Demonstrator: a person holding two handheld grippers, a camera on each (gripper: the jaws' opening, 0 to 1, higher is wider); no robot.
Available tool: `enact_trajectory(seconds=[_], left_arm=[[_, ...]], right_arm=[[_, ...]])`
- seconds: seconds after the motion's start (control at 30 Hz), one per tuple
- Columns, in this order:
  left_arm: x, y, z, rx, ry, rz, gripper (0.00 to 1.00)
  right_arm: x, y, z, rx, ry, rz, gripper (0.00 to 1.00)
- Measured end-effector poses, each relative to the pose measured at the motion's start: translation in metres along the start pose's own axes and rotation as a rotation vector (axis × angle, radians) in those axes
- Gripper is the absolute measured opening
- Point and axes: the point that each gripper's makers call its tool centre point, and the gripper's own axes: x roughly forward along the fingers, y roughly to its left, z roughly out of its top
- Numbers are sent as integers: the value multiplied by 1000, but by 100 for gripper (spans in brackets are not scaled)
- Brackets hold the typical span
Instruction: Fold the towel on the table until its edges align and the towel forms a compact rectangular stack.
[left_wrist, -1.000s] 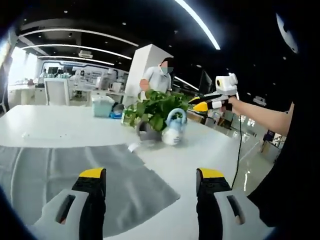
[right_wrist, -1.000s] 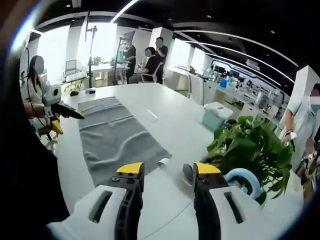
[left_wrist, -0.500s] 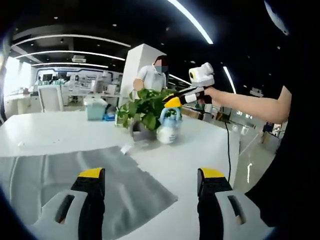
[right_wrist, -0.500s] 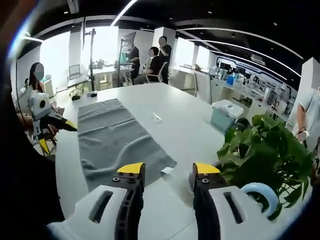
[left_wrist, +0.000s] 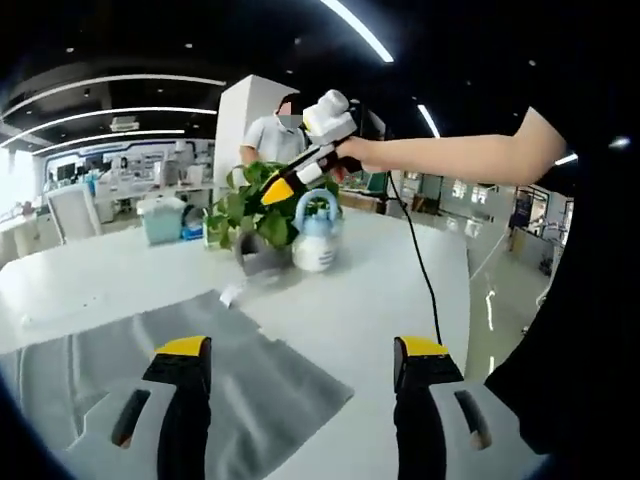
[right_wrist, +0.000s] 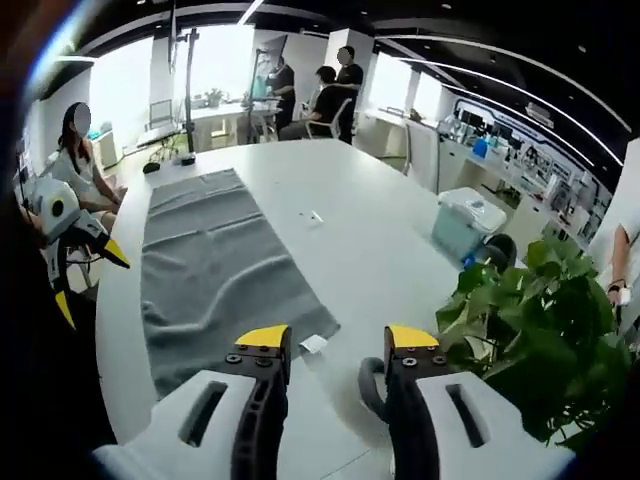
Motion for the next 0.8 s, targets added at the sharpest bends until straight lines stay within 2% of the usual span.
enact_trajectory(seconds=[0.07, 0.33, 0.43, 0.5, 0.7, 0.8], left_arm=[[2, -2, -3, 1, 15, -28, 78], [10, 6, -7, 2, 33, -42, 78], [16, 8, -15, -12, 65, -56, 78], [18, 8, -17, 7, 71, -60, 77], [29, -2, -31, 8, 118, -114, 78], [33, -5, -40, 33, 148, -130, 78]], right_arm=[[9, 1, -4, 10, 21, 17, 35], [44, 3, -25, 4, 118, 59, 35], [52, 6, -29, 24, 146, 72, 35], [58, 7, -32, 22, 170, 81, 35], [72, 13, -42, 5, 221, 110, 38], [79, 12, -49, 1, 243, 123, 38]])
